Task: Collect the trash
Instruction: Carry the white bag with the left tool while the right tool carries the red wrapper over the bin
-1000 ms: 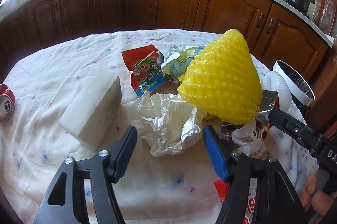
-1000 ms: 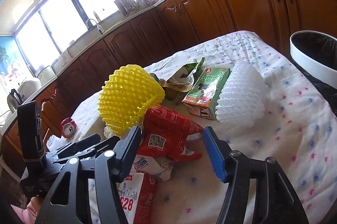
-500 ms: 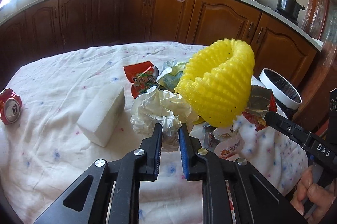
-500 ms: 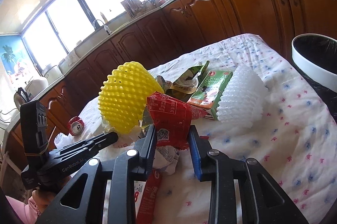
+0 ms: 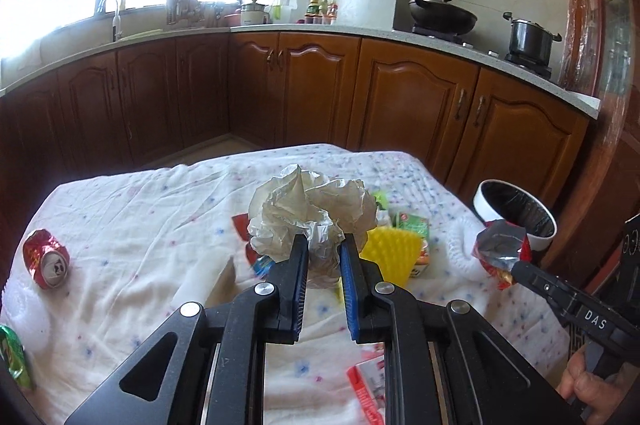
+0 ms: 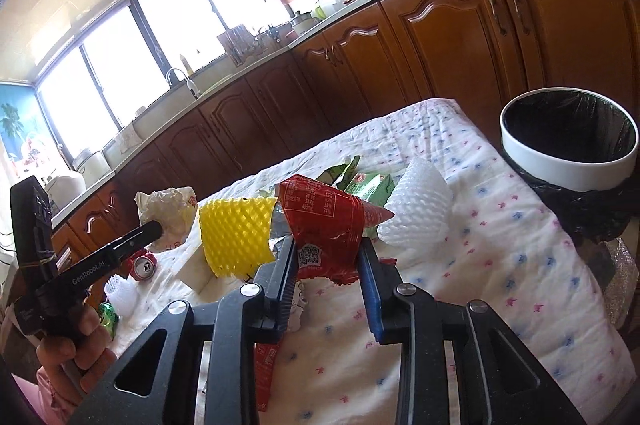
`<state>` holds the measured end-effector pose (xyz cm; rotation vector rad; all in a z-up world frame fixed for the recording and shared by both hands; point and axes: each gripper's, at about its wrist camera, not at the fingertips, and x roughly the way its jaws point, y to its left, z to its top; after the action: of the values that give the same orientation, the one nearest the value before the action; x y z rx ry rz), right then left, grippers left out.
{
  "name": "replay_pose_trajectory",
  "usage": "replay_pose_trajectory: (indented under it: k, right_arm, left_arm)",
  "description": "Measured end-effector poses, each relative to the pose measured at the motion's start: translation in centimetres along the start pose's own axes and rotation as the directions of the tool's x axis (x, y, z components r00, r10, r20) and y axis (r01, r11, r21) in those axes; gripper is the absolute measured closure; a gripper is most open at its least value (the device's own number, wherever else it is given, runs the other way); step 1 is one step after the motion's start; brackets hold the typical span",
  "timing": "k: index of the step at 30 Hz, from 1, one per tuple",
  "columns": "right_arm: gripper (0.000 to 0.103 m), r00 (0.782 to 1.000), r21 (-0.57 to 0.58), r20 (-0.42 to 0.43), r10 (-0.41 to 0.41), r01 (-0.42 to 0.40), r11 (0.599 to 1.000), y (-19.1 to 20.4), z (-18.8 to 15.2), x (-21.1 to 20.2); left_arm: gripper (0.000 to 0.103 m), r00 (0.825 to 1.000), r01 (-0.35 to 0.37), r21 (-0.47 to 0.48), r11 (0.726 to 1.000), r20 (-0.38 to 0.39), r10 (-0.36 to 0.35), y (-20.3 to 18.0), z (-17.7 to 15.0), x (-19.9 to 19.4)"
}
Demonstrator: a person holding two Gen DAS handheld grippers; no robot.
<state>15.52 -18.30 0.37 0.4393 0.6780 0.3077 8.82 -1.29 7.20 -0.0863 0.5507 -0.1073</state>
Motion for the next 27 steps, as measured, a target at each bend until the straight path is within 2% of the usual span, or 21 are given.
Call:
replay_pose_trajectory:
  k: [5,10,19,27]
  right_arm:
    - [0.073,0.999,0.026,0.04,0.001,-0.002,1.0,-1.4,0.8,-1.9]
    - [0.073,0.996,0.058,0.074,-0.052,0.047,0.997,-4.1,1.3,-3.8]
    - [0.073,0.984,0.135,0.096,-0.149,0.135,0.982,-10.0,2.4,-5.5]
    - [0.073,0.971,0.168,0.088,-0.221,0.205,0.964,-14.9,5.1,-4.8]
  left_arm:
    - [0.088,0.995,0.097,0.04,0.994,0.005,-0.097,-3.2,0.9,0.7]
    - [0.088,0.984,0.179,0.088,0.98,-0.022,-0.178,-6.6,1.0,2.5]
    - [0.088,0.947,0.306,0.119,0.944,-0.14,-0.29,-10.0,1.6,8.5]
    - [0.088,0.912,0.381,0.146,0.913,-0.223,-0.345,-13.2,4.8,14.6]
